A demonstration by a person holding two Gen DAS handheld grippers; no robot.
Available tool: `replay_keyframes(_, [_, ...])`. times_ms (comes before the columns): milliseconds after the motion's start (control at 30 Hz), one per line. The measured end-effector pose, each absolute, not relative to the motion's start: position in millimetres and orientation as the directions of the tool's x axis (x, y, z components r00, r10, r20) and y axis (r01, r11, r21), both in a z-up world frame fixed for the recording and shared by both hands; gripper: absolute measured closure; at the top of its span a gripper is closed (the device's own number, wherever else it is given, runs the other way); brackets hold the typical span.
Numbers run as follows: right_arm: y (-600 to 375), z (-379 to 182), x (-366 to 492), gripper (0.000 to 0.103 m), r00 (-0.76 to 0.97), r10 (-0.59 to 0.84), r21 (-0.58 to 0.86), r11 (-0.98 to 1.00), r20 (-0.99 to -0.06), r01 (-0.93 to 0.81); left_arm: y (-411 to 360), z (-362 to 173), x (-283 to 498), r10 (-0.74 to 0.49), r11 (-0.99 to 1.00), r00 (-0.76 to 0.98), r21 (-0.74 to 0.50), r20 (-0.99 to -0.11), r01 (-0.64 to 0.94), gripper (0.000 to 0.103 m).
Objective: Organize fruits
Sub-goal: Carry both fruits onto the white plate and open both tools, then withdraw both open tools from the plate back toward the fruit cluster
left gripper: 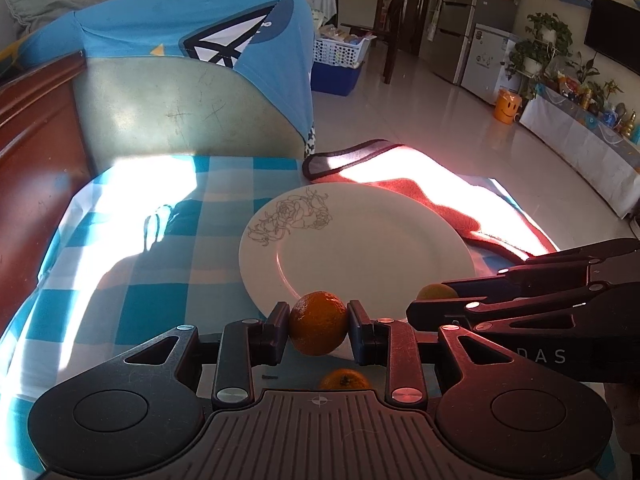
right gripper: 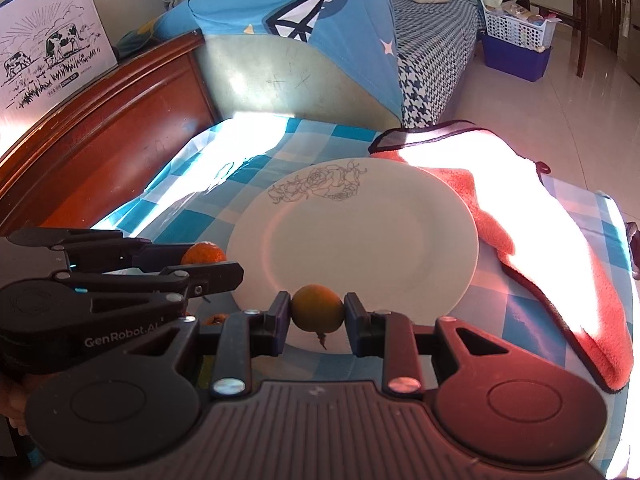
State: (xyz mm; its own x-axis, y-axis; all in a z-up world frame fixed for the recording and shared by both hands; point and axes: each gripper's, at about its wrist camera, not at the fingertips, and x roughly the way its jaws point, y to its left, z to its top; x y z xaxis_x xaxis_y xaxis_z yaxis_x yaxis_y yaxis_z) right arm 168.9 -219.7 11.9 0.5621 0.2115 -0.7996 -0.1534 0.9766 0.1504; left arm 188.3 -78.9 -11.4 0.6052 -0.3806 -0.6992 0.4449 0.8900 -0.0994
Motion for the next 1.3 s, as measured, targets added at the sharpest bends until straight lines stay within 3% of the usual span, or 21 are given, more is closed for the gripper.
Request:
replay_keyframes(367, [-228.1, -0.5, 187.5, 0.074, 0.547, 0.209, 0.175, 0.978, -0.811, -0.114, -85.9, -23.4, 206.5, -0.386, 0.895, 0.585, -0.137, -0.713, 0.423, 0.075])
replay_keyframes(667, [-232.7, 0.4, 189.4, 0.067, 0.555, 0.208, 0.184, 0.978, -0.806, -0.099, -85.0, -21.0, 208.3, -0.376, 0.907, 0.601, -0.146, -0.706, 0.396, 0.072])
replay_keyframes(1300, [-234.1, 10.6, 183.8, 0.061, 0.562, 0.230, 0.194, 0.973, -0.794, -0.123, -68.0, 5.1, 184.1, -0.336, 0.917, 0.640, -0.085, -0.691, 0.390, 0.039])
